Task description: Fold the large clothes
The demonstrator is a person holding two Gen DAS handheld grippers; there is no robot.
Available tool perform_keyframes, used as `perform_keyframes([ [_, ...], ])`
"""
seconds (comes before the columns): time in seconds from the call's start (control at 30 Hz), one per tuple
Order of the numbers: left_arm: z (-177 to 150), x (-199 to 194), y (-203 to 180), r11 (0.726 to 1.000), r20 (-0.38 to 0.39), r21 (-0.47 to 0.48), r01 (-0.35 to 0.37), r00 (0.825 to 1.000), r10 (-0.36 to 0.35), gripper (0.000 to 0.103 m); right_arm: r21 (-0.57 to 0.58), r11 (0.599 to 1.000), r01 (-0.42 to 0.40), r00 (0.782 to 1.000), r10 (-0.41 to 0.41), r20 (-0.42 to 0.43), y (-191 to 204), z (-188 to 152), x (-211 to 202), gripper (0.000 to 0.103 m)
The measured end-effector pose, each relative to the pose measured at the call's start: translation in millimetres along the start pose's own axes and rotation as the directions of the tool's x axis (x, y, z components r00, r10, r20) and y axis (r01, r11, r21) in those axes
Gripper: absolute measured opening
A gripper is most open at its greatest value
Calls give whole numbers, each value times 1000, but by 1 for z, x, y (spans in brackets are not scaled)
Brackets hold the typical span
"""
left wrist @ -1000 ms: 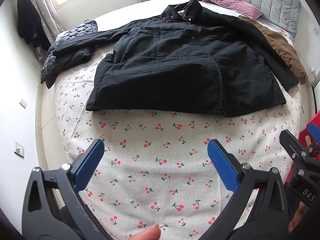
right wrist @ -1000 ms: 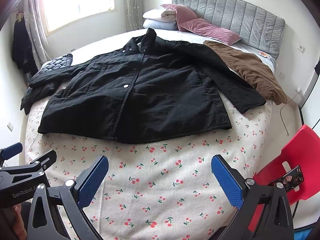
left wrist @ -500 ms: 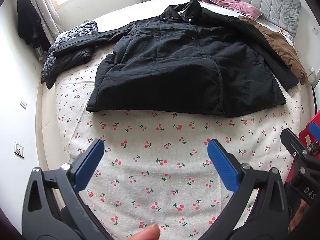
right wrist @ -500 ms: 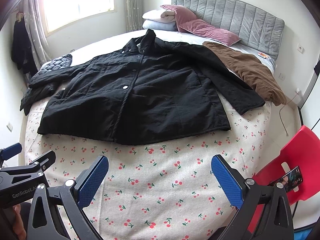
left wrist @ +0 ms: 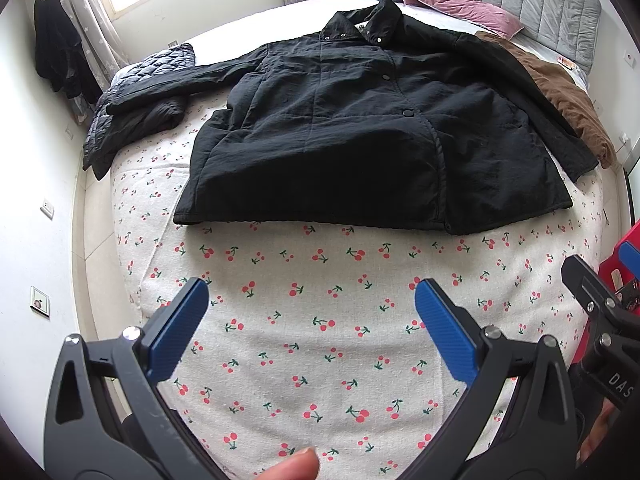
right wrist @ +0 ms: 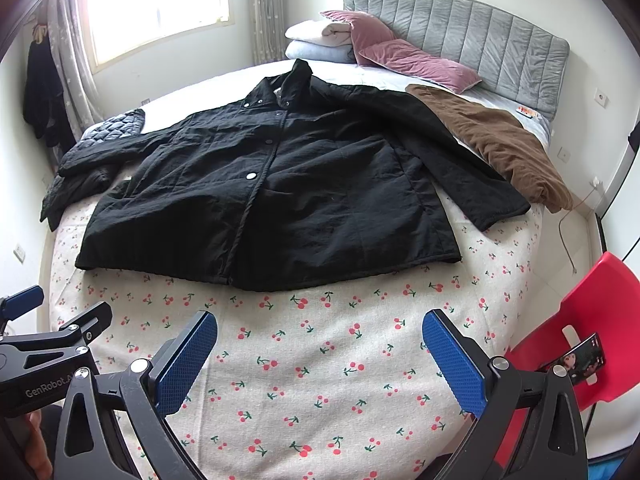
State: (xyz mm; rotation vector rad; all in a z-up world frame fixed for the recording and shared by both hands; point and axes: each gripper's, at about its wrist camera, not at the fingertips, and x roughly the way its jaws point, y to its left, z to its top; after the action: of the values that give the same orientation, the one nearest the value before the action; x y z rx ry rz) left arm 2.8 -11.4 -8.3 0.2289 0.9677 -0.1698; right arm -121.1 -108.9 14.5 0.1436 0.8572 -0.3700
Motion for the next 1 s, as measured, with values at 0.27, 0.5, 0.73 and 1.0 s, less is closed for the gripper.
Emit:
perform_keyframes([
  [0.27,0,0,0,1000,-1,1,0,1000,0,103,1,1000,-1,1000,1,-1,0,0,0,103],
  [0.5,0,0,0,1000,0,1,0,1000,0,103,0,1000,0,1000,0,1,0,0,0,103],
  [0.73,0,-1,0,1000,-1,0,0,1000,0,103,-3,1000,-1,1000,1,0,0,0,1,103],
  [1.0,1,-1,2,1000,0,0,-2,1000,2,103,-5,1000,0,1000,0,-3,3,0,3,103],
])
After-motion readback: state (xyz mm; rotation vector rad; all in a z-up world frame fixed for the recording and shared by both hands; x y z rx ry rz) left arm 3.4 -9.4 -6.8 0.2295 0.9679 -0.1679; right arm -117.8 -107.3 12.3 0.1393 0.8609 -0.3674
